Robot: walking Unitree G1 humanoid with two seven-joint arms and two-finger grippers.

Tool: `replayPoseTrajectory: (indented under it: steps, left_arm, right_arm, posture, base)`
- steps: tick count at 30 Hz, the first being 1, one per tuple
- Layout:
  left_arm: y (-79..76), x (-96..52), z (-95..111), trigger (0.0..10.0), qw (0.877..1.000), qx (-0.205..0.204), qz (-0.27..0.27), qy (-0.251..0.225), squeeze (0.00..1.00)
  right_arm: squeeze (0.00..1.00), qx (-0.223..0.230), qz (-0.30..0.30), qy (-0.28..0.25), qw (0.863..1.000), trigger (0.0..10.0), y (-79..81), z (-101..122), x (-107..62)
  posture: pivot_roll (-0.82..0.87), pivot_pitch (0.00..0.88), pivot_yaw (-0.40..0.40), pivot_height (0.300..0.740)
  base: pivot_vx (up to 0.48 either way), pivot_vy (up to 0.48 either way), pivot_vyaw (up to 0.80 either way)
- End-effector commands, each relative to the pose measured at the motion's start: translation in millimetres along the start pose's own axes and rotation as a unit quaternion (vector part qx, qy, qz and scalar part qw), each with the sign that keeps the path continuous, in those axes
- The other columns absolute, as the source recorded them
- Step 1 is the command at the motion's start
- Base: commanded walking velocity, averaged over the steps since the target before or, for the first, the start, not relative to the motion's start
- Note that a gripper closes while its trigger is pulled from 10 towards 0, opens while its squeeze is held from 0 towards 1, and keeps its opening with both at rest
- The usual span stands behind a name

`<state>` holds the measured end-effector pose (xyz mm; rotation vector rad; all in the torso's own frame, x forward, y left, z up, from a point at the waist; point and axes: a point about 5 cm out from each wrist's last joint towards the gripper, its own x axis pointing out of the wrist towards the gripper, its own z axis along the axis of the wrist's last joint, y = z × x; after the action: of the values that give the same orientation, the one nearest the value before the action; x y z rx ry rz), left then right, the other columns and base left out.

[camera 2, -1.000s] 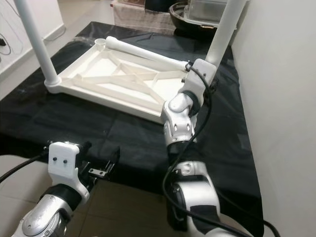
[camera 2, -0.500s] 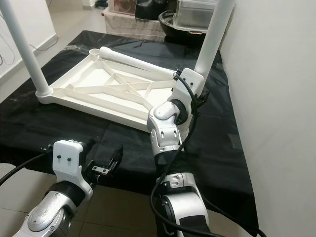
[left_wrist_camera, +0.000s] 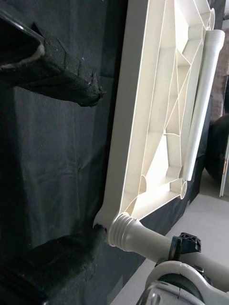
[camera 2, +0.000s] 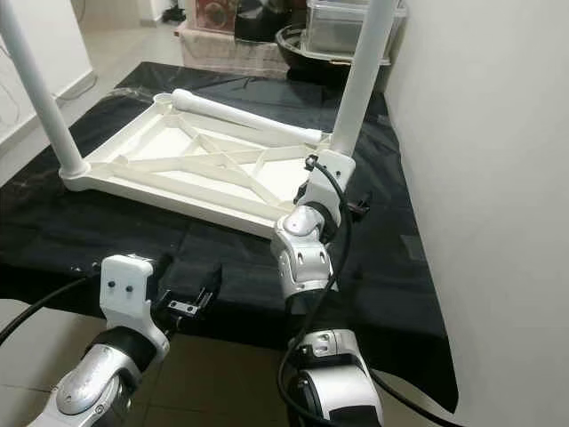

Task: Building children table

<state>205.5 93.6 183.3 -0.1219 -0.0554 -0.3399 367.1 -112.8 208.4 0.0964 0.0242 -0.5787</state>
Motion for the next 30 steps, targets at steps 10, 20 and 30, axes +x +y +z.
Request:
replayPoseTrajectory:
  steps: [10, 20, 30]
  left_arm:
    - [1.7, 1.9, 0, 10.0, 1.0, 0.007, 0.001, -0.005, 0.0]
    - [1.2, 1.2, 2, 10.0, 1.0, 0.016, 0.0, -0.008, 0.0]
    - [-1.9, -2.1, 3, 10.0, 1.0, 0.02, -0.004, -0.007, 0.0]
  right_arm:
    - [0.0, 0.023, 0.252, -0.036, 0.967, 10.0, -1.7, -2, 10.6]
    - [0.0, 0.025, 0.349, -0.034, 0.936, 10.0, -9.1, -5, 31.2]
    - [0.0, 0.044, 0.512, -0.003, 0.858, 10.0, -20.6, 2, 51.0]
  posture:
    - [0.15, 0.076, -0.058, 0.74]
    - [0.17, 0.091, -0.062, 0.74]
    - [0.19, 0.101, -0.064, 0.74]
  base:
    - [0.0, 0.0, 0.0]
    - [0.0, 0.0, 0.0]
    - [0.0, 0.0, 0.0]
